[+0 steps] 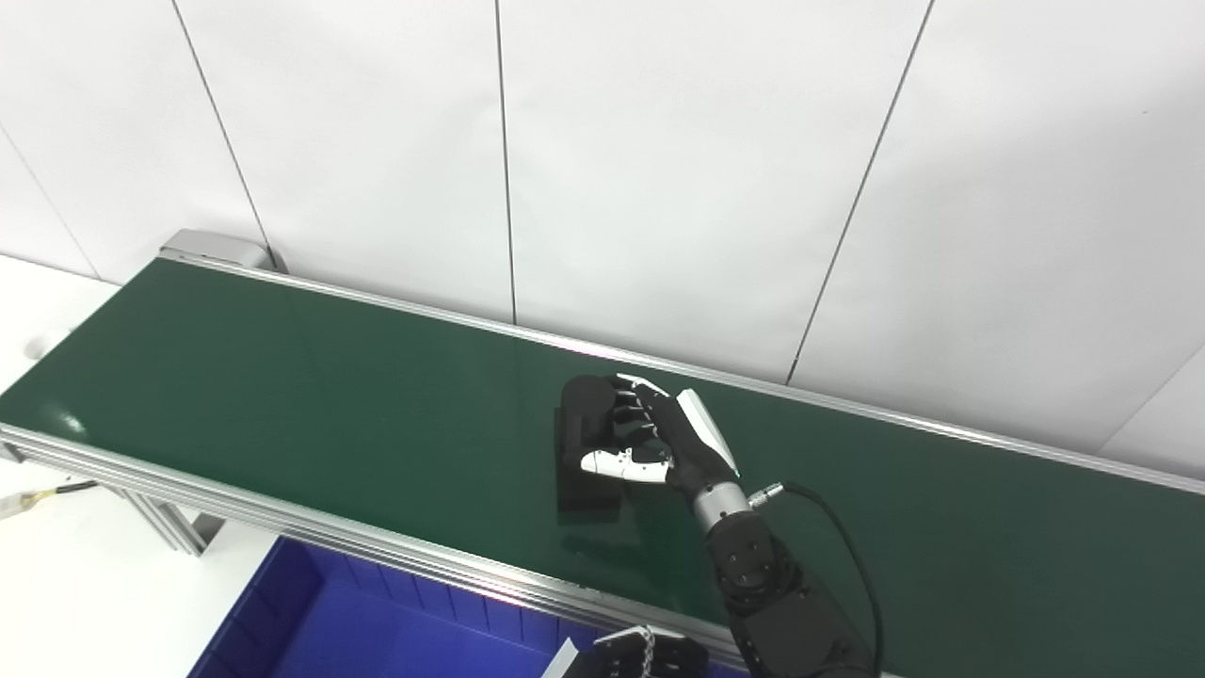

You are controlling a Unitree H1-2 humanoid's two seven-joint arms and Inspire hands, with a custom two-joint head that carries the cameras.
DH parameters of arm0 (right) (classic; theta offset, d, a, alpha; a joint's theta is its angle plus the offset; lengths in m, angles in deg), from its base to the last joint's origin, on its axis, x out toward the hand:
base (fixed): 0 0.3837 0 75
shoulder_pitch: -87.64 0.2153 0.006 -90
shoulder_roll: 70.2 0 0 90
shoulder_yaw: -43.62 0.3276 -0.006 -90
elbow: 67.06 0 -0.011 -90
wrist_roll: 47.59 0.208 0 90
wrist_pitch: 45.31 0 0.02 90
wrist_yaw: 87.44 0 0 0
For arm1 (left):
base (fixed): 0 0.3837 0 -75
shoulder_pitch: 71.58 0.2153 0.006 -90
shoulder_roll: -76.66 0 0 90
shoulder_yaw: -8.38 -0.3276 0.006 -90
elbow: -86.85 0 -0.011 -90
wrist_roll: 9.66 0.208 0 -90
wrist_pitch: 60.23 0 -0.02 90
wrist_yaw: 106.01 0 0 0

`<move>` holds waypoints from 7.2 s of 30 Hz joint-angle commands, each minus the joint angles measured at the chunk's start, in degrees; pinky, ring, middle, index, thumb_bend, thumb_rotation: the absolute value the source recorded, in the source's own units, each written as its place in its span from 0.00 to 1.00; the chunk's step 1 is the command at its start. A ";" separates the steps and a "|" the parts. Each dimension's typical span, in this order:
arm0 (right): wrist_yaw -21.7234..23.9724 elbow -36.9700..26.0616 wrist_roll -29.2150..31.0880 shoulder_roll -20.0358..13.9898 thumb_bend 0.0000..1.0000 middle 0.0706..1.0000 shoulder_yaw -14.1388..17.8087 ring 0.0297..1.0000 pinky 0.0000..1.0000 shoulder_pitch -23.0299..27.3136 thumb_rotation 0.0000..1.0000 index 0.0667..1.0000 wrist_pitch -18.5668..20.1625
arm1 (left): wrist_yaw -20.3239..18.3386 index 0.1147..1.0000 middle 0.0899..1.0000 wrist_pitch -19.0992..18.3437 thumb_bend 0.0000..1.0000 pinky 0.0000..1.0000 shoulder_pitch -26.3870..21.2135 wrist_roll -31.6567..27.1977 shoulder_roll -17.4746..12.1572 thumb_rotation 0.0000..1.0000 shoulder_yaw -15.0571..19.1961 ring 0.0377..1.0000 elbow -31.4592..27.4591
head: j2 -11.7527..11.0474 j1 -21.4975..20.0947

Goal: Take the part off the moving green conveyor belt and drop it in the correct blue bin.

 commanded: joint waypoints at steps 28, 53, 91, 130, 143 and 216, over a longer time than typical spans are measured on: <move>-10.33 -5.39 -1.50 2.52 0.53 0.42 1.59 0.45 0.42 -0.30 0.00 0.47 -5.47 | -0.08 0.62 0.63 2.42 0.89 0.58 0.51 -1.18 -0.32 0.46 0.11 0.62 -1.79 | 0.40 -0.73; 0.71 -47.07 5.18 -4.28 0.53 0.44 7.55 0.47 0.42 -14.91 0.00 0.46 4.39 | -2.89 0.63 0.63 2.41 0.90 0.60 0.25 -3.22 -0.84 0.49 3.31 0.62 -2.12 | 2.91 -9.32; 5.67 -94.35 6.25 -12.09 0.53 0.44 15.84 0.43 0.38 -40.54 0.00 0.45 19.41 | -14.97 0.71 0.68 2.36 0.82 0.68 3.60 -11.18 -2.62 0.67 12.89 0.68 -9.89 | 19.44 -35.88; -0.62 -94.33 6.81 -10.95 0.52 0.39 20.70 0.36 0.30 -73.14 0.00 0.47 14.82 | -17.67 0.69 0.67 0.35 0.87 0.67 3.84 -18.54 -6.79 0.63 15.66 0.67 -12.78 | 24.27 -44.16; -4.68 -77.08 7.00 -12.37 0.53 0.41 23.91 0.43 0.40 -69.79 0.00 0.46 7.32 | -17.22 0.69 0.67 -0.61 0.87 0.67 4.04 -18.25 -7.11 0.63 15.50 0.67 -14.00 | 24.46 -43.21; 10.20 -92.40 12.76 -15.04 0.83 0.82 7.58 0.80 0.72 -67.02 0.37 0.88 14.05 | -16.19 0.69 0.67 -1.01 0.84 0.66 5.07 -14.60 -5.30 0.64 14.63 0.66 -15.92 | 23.85 -36.80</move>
